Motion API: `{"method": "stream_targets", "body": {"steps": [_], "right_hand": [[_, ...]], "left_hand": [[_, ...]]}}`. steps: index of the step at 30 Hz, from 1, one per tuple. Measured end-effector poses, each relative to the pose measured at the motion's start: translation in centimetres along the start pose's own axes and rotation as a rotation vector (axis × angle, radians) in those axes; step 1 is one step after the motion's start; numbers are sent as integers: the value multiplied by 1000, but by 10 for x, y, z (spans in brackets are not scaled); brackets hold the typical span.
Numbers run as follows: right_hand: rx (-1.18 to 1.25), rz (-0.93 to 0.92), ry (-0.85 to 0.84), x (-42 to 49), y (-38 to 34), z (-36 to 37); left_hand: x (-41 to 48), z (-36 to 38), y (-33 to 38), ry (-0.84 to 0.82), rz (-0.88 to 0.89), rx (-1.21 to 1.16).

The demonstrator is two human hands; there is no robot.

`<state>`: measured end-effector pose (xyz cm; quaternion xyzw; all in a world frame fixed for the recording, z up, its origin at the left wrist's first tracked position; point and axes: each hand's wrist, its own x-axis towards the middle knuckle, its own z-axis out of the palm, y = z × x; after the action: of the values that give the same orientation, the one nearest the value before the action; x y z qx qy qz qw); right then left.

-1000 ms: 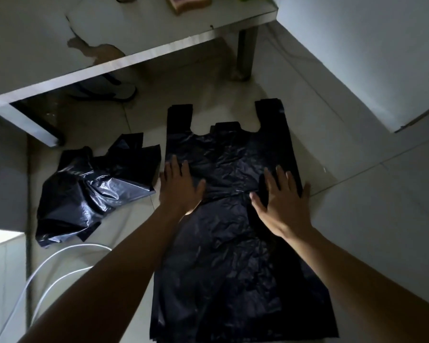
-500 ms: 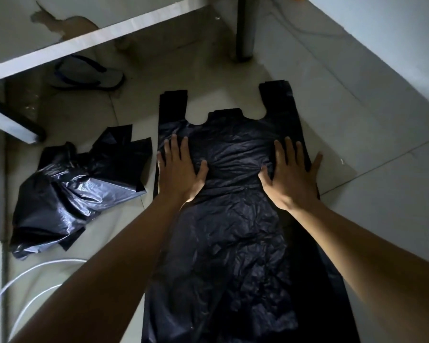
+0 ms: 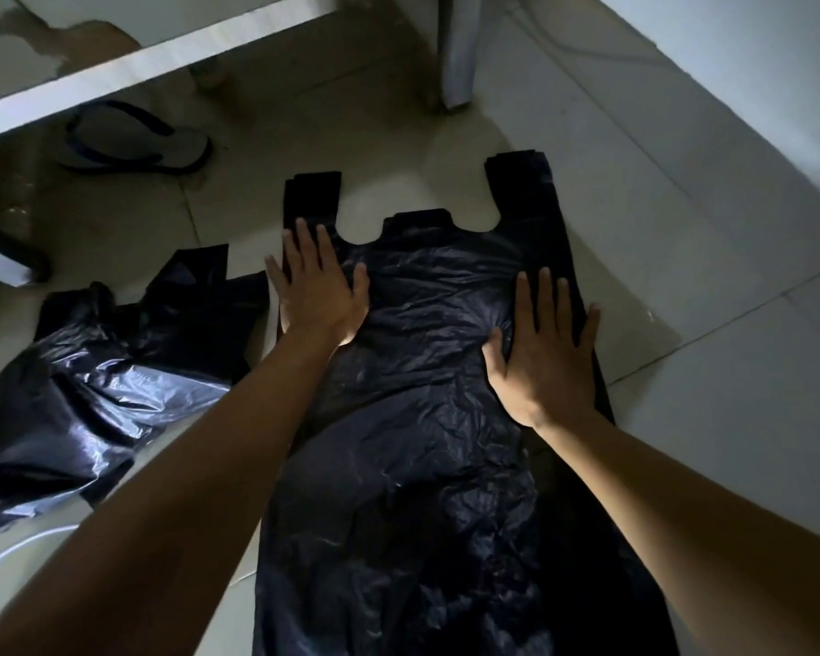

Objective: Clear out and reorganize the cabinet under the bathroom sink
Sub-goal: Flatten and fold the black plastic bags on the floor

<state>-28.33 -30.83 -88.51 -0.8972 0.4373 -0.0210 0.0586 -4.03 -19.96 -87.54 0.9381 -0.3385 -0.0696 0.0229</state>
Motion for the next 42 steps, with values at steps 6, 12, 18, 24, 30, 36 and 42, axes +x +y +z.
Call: {"method": "stream_targets", "body": {"steps": [6, 12, 18, 24, 30, 36, 42], "right_hand": [[-1, -8, -4, -1, 1, -1], [-20, -16, -16, -1, -1, -2], [-80, -105, -62, 4, -18, -22], [-32, -395, -274, -20, -31, -7], [-169, -356, -527, -1, -50, -46], [-119, -472, -439, -6, -120, -105], [30, -550, -575, -41, -185, -120]], "left_hand": [[-8, 3, 12, 16, 46, -9], [-68, 8, 13, 30, 32, -39], [-69, 8, 6, -13, 49, -9], [-67, 0, 12, -143, 33, -32], [-58, -103, 5, -205, 195, 92], [-72, -183, -53, -367, -206, 335], [-100, -164, -102, -257, -180, 274]]}}
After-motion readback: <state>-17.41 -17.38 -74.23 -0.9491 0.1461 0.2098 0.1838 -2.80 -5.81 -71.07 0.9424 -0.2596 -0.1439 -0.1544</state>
